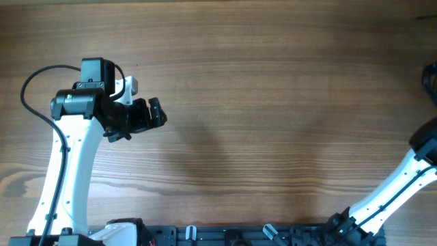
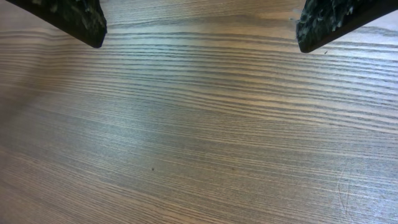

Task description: Untangle cables

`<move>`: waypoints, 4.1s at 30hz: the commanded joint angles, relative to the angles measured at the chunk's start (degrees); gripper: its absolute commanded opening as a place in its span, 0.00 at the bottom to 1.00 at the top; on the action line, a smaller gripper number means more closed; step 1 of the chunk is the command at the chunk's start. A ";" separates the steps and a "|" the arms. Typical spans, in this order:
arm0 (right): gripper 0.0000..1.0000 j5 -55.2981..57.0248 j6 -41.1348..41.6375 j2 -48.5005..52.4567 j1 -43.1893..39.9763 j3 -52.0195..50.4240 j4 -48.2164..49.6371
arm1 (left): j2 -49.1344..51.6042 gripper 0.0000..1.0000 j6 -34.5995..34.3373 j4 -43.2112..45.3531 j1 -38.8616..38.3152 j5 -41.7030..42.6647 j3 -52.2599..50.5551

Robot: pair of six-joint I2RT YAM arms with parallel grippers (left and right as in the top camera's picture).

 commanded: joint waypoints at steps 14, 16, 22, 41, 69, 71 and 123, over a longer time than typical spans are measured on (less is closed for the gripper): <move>1.00 -28.30 -24.37 -13.94 30.64 0.02 1.99 | 0.28 1.00 1.16 0.42 0.20 1.07 -0.15; 1.00 -17.94 -27.08 -15.47 35.80 0.02 -1.57 | 0.28 1.00 1.60 0.39 0.20 1.05 -0.15; 1.00 -12.04 -25.20 -28.09 45.55 0.02 -6.54 | 0.28 1.00 2.67 0.39 0.20 0.85 -0.15; 1.00 -11.63 -13.64 -78.31 47.43 -0.44 -25.73 | -23.19 1.00 6.82 -2.19 0.22 11.58 -0.13; 1.00 -21.07 -21.75 -121.20 45.48 -23.06 -25.73 | -51.91 1.00 3.67 -1.36 0.22 4.02 0.02; 1.00 -21.05 -21.07 -123.97 44.09 -24.79 -25.70 | -51.91 1.00 3.67 -1.62 0.20 4.02 0.02; 1.00 -16.57 2.80 -139.95 34.07 -131.36 77.09 | -51.91 1.00 7.13 -5.27 0.20 4.02 0.02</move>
